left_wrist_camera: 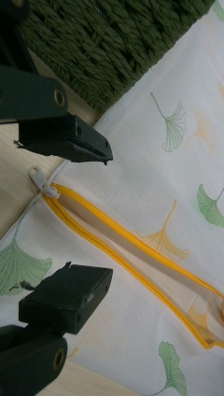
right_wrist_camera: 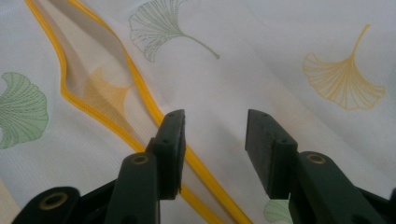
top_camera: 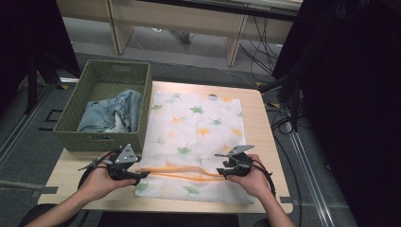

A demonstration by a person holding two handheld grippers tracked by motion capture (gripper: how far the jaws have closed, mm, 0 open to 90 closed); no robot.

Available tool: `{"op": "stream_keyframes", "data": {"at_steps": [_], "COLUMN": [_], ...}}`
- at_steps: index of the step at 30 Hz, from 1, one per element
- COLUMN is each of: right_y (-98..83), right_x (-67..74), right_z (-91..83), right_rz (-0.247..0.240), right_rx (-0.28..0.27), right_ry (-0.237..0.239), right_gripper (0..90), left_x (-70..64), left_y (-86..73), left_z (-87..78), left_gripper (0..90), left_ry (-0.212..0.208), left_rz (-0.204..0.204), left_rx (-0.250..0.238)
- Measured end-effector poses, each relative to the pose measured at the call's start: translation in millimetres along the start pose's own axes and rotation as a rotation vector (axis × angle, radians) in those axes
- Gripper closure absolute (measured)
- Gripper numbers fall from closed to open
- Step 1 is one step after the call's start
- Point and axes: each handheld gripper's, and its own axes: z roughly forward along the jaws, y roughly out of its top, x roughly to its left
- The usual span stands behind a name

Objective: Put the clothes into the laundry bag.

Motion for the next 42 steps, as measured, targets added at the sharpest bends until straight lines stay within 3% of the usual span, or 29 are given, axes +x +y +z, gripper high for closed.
{"op": "stream_keyframes", "data": {"at_steps": [2, 5, 6, 7, 8, 10, 14, 15, 16, 17, 19, 20, 22, 23, 27, 30, 32, 36, 38, 39, 40, 41, 42], "right_y": [2.9, 7.3, 8.4, 9.3, 10.8, 13.0, 18.1, 19.9, 20.9, 24.6, 28.1, 29.2, 30.8, 32.5, 37.5, 40.9, 44.6, 50.7, 51.6, 53.2, 56.1, 57.7, 59.3], "right_x": [2.0, 6.9, 5.9, 8.6, 8.1, 15.1, 22.8, 22.2, 28.0, 26.2, 32.8, 37.5, 42.1, 42.3, 46.5, 47.2, 48.9, 49.7, 49.3, 52.5, 46.7, 48.2, 47.8], "right_z": [2.1, 4.8, 6.0, 6.3, 7.6, 6.5, 9.4, 11.0, 11.6, 13.9, 19.3, 20.9, 24.8, 27.3, 34.9, 39.2, 43.6, 41.9, 40.8, 33.8, 32.5, 27.5, 24.5], "right_rz": [-0.031, -0.037, -0.070, -0.054, -0.099, -0.093, -0.129, -0.174, -0.134, -0.205, -0.215, -0.179, -0.190, -0.232, -0.250, -0.270, -0.294, -0.280, -0.274, -0.186, -0.261, -0.220, -0.215], "right_rx": [0.007, 0.008, 0.000, 0.009, -0.001, 0.016, 0.008, 0.001, 0.014, 0.008, 0.004, 0.024, 0.034, 0.034, 0.052, 0.065, 0.077, 0.061, 0.044, 0.007, -0.030, -0.059, -0.074], "right_ry": [-0.010, -0.009, -0.007, -0.014, -0.017, -0.043, -0.042, -0.043, -0.045, -0.031, -0.037, -0.028, -0.029, -0.032, -0.064, -0.089, -0.112, -0.143, -0.146, -0.140, -0.136, -0.143, -0.143], "right_gripper": [58.3, 57.7, 57.5, 57.0, 56.5, 55.0, 53.9, 53.6, 53.2, 52.9, 52.2, 52.1, 51.8, 51.6, 50.8, 53.4, 66.1, 88.7, 89.6, 89.9, 89.9, 89.9, 89.9], "left_x": [0.3, 0.6, 0.7, 0.8, 0.8, 0.9, 0.2, 0.0, -0.6, -1.2, -1.9, -1.9, -2.6, -2.5, -2.6, -3.1, -3.8, -3.9, -3.7, -3.7, -3.7, -3.7, -3.7], "left_y": [-0.3, -1.2, -1.3, -1.1, -0.9, -0.7, -0.7, -0.4, -0.2, 0.0, 0.2, 0.2, -0.1, -0.3, -0.8, -0.8, -1.5, -1.9, -1.9, -1.9, -1.9, -0.7, -0.7], "left_z": [0.0, 0.0, -0.1, -0.2, -0.3, 0.0, 0.1, -0.2, -0.4, -0.6, -0.2, -0.2, 0.7, 0.8, 1.1, 0.8, 0.3, -0.6, -0.9, -1.9, -1.9, -3.5, -3.5], "left_gripper": [36.6, 36.7, 36.7, 36.8, 36.8, 36.9, 37.0, 37.0, 37.1, 37.1, 37.1, 37.0, 37.0, 37.0, 37.0, 37.0, 37.0, 37.0, 37.0, 37.0, 37.1, 37.1, 37.1], "left_ry": [0.005, 0.009, 0.010, 0.012, 0.014, 0.014, 0.015, 0.014, 0.015, 0.015, 0.013, 0.013, 0.011, 0.010, 0.009, 0.009, 0.008, 0.011, 0.011, 0.013, 0.013, 0.010, 0.010], "left_rz": [-0.002, -0.007, -0.008, -0.008, -0.009, -0.009, -0.005, -0.001, 0.000, 0.000, 0.004, 0.004, 0.008, 0.009, 0.008, 0.009, 0.011, 0.006, 0.008, 0.007, 0.007, 0.004, 0.004], "left_rx": [-0.001, 0.001, 0.000, -0.001, -0.003, -0.006, -0.004, -0.005, -0.008, -0.009, -0.007, -0.007, -0.005, -0.003, 0.000, -0.002, 0.000, -0.003, -0.005, -0.015, -0.015, -0.037, -0.037]}}
